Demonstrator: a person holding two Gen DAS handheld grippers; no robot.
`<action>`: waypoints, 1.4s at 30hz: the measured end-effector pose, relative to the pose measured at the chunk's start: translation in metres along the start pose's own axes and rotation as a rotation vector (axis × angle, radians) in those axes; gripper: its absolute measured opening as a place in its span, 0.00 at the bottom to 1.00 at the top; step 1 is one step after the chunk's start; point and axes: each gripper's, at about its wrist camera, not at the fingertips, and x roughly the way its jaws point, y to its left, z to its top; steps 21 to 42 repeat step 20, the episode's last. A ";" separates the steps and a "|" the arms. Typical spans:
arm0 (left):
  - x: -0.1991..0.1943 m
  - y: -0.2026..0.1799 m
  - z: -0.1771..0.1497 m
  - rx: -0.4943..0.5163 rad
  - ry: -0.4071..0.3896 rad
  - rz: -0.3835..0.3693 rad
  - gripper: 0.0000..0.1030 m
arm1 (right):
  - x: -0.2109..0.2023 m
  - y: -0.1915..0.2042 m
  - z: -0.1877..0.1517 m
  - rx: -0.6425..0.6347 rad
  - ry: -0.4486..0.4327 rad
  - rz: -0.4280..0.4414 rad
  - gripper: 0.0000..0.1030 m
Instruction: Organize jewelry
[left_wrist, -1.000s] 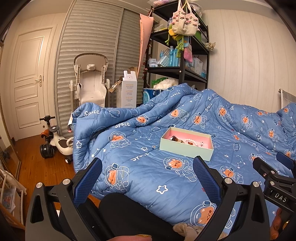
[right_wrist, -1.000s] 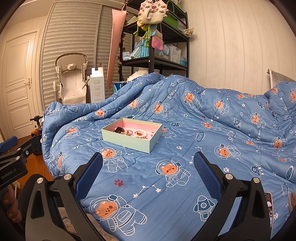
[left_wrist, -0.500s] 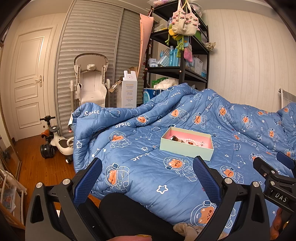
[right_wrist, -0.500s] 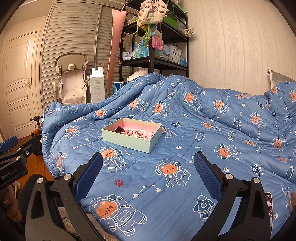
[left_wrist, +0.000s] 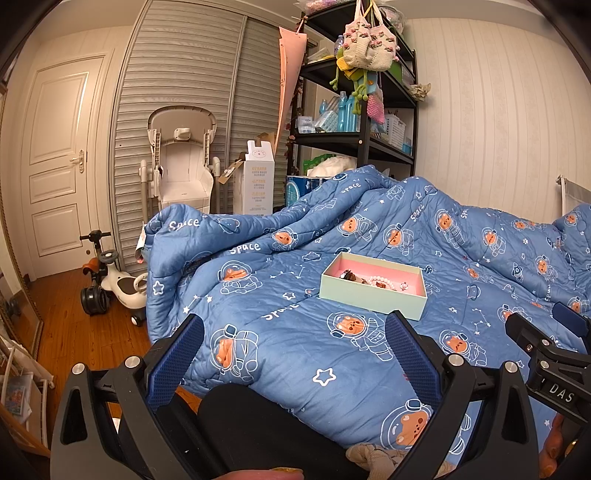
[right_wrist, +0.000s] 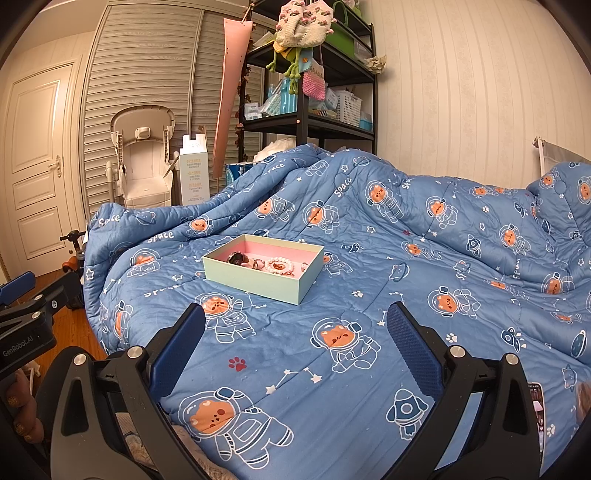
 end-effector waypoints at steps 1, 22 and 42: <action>0.000 0.000 0.000 0.000 0.000 0.000 0.94 | 0.000 0.000 0.000 0.000 0.000 0.000 0.94; -0.001 0.006 -0.003 -0.006 0.000 0.009 0.94 | 0.001 0.001 -0.001 -0.001 0.002 -0.001 0.94; -0.001 0.006 -0.003 -0.006 0.000 0.009 0.94 | 0.001 0.001 -0.001 -0.001 0.002 -0.001 0.94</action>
